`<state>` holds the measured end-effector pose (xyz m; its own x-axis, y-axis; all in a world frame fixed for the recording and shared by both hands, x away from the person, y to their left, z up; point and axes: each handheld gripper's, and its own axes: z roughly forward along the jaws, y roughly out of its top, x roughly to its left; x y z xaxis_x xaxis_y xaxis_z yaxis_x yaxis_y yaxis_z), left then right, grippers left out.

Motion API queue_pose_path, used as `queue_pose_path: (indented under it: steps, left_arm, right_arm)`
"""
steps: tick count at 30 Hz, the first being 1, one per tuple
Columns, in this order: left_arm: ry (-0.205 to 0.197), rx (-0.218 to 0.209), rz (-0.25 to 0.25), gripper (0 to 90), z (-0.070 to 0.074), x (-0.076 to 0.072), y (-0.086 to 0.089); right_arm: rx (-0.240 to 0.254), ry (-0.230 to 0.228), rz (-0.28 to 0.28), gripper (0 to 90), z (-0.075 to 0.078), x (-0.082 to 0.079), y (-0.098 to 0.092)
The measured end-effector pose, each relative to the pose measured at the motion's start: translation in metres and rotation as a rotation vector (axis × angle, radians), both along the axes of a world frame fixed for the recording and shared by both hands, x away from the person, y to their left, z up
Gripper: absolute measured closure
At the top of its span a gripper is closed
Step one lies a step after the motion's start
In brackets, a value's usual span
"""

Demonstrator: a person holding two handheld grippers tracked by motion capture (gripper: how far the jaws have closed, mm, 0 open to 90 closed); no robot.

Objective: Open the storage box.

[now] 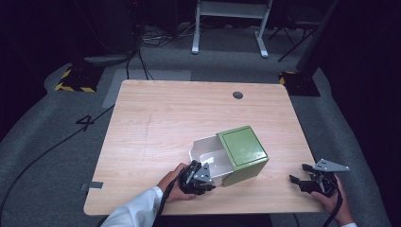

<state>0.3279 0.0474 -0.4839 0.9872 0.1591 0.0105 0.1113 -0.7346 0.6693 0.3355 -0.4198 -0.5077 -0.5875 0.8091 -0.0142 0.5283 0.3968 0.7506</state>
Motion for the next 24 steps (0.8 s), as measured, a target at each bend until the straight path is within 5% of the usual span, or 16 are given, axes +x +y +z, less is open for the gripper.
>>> queue_pose_path:
  steps: [24]
  left_arm:
    - [0.028,-0.031,0.034,78.8,-0.001,-0.006,0.030]
  right_arm:
    - [0.000,0.001,0.000,19.4,0.000,0.000,0.000]
